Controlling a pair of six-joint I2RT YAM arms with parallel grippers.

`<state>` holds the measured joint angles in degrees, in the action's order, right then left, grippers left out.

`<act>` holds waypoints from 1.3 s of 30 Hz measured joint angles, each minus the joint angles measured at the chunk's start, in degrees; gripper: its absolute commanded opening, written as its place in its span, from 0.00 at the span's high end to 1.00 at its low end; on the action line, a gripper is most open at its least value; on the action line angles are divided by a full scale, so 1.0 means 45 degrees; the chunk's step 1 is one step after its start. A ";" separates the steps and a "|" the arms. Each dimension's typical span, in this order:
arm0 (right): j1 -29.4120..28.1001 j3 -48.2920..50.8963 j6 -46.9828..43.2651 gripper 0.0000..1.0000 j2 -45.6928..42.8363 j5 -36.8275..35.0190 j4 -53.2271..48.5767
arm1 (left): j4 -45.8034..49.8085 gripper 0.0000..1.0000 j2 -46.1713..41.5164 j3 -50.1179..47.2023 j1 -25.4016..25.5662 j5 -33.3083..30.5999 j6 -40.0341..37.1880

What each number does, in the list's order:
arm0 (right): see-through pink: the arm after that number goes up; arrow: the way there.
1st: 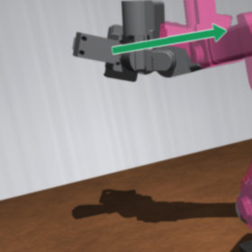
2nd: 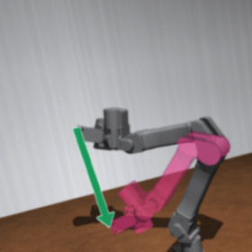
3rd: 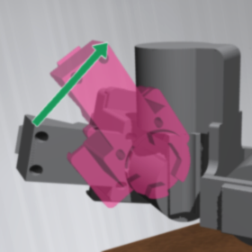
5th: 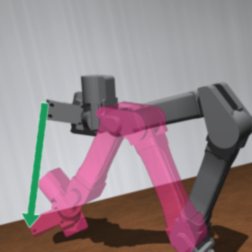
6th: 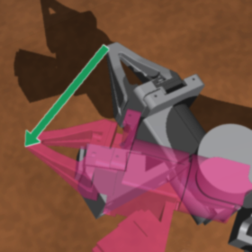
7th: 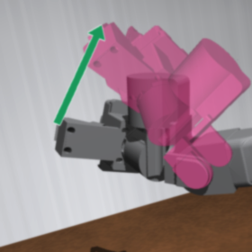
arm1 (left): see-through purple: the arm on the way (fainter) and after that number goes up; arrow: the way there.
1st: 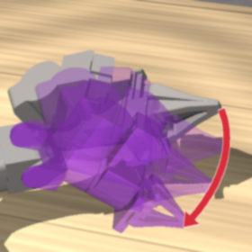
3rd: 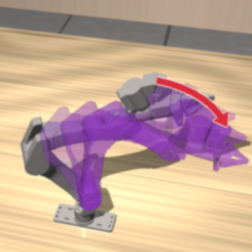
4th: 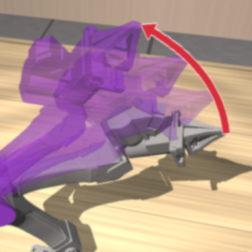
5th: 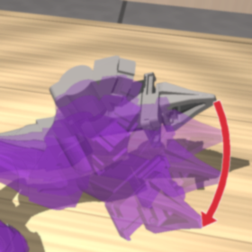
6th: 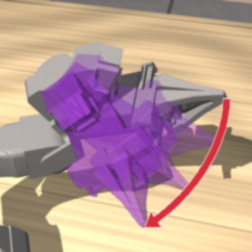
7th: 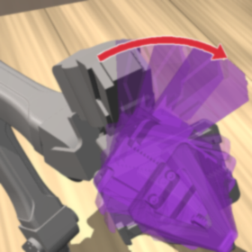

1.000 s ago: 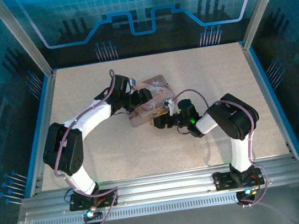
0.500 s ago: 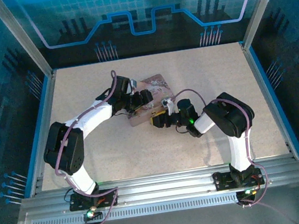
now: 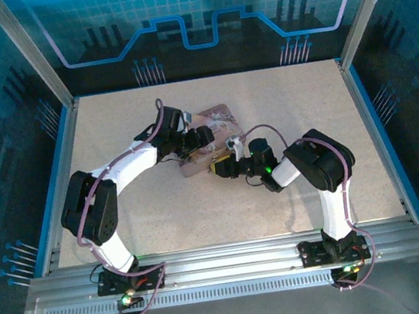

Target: Unlock the padlock with the key

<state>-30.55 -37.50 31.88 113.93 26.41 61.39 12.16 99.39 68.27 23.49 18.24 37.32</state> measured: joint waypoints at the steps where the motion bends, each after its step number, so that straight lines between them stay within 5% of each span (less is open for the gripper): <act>1: 0.0019 0.0000 0.0005 0.66 0.0000 0.0000 -0.0010 | 0.0000 0.27 0.0000 -0.0005 0.0000 0.0000 0.0000; 18: 0.0160 -0.0005 0.0146 0.92 0.0024 -0.0194 -0.0301 | 0.0005 0.26 -0.0029 -0.0039 0.0000 -0.0097 0.0005; 39: 0.0393 0.0563 0.1093 0.97 0.0024 -0.0223 0.0447 | -0.0777 0.26 -0.0442 -0.0782 0.0024 -0.0189 0.0000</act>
<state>-28.77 -34.96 36.80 114.04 25.41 63.40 8.67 97.41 64.75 23.59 17.39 37.32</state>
